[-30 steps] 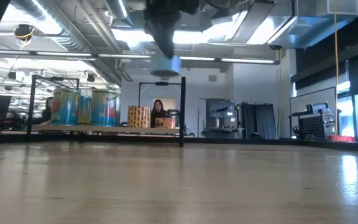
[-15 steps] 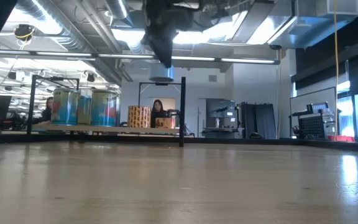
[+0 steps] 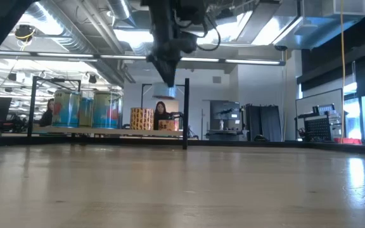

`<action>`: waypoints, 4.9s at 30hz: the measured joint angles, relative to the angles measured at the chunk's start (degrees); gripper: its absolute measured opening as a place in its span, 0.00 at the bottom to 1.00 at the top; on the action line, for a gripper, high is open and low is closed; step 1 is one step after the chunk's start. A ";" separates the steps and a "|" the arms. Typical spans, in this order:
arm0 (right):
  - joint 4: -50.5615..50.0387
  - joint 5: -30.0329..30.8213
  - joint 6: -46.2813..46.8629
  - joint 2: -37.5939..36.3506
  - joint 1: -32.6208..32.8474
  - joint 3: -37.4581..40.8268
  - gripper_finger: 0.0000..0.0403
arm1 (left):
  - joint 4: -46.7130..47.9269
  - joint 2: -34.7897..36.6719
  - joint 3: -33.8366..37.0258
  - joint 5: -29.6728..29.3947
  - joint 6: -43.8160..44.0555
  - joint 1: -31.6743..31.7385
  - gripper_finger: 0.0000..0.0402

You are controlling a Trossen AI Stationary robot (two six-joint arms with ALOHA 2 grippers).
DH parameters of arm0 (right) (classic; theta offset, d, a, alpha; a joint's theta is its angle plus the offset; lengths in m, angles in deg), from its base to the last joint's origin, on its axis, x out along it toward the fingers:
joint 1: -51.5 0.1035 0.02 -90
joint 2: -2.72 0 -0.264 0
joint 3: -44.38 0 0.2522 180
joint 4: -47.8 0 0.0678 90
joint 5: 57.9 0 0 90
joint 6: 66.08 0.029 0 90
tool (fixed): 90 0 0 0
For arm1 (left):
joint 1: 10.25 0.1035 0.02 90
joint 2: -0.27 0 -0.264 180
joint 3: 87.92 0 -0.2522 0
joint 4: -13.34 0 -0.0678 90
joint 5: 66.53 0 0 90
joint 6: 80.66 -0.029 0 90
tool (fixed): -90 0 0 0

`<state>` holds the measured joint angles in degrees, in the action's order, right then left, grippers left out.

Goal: Pick and place cans onto a shelf

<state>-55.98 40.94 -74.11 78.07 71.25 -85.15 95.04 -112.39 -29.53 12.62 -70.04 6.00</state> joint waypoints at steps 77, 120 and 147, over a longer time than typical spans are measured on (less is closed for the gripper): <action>0.64 -0.02 0.02 -0.02 -0.02 0.00 0.17 | -11.74 -3.26 11.85 1.02 -14.19 3.52 0.08; -0.13 0.94 -1.31 -0.02 -0.02 0.00 0.17 | 10.54 -2.69 -14.75 -3.23 -10.73 -3.61 0.00; -0.03 7.29 4.52 -17.62 -0.02 5.47 0.01 | 19.14 22.42 -24.90 -4.68 -4.65 -7.72 0.00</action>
<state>-56.01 48.23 -69.59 60.46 71.23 -79.68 114.18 -89.97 -54.42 7.94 -74.69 -1.72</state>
